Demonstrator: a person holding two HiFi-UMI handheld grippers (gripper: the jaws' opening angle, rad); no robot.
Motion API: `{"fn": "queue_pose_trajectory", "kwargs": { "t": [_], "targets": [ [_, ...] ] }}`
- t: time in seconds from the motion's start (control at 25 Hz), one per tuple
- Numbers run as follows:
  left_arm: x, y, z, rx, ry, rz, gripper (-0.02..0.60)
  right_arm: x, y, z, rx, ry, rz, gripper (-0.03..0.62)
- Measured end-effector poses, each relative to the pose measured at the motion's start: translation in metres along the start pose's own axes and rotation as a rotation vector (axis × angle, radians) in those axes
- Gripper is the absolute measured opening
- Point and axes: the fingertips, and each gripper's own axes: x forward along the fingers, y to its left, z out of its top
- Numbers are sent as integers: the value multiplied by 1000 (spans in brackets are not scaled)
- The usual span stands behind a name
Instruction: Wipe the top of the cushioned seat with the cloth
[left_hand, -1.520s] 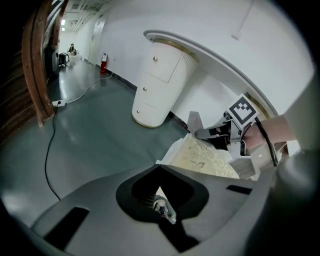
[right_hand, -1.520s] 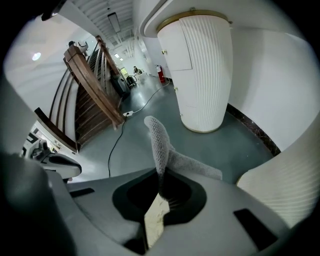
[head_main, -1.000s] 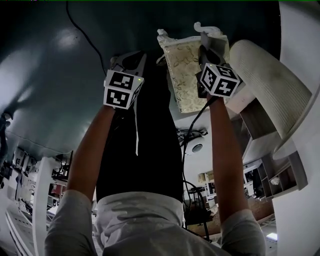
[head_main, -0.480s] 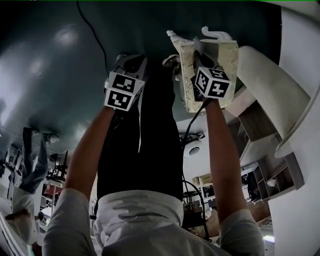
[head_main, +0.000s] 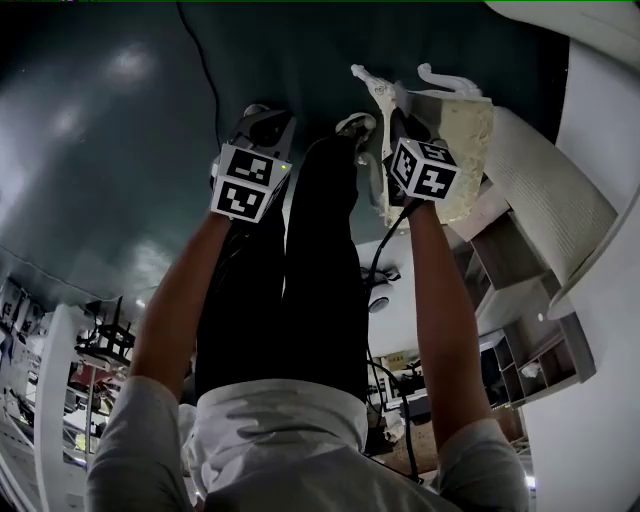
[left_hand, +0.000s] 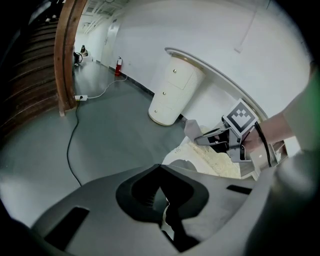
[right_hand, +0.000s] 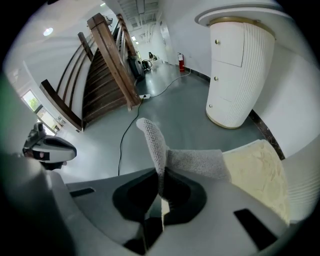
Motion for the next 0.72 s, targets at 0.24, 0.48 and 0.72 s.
{"fn": "queue_pose_trajectory", "kwargs": {
  "t": [0.24,0.48,0.72],
  "targets": [
    [-29,28,-6,-47,-4,15,13,22,33,-27,-56,166,42,20],
    [-81,44,15,-23,-17,-10,12,-1,79,-3,-340,190,-43,20],
    [-149,15,79,34,-57,-79,12,-109,126,72,-403,-14,-86,20]
  ]
}}
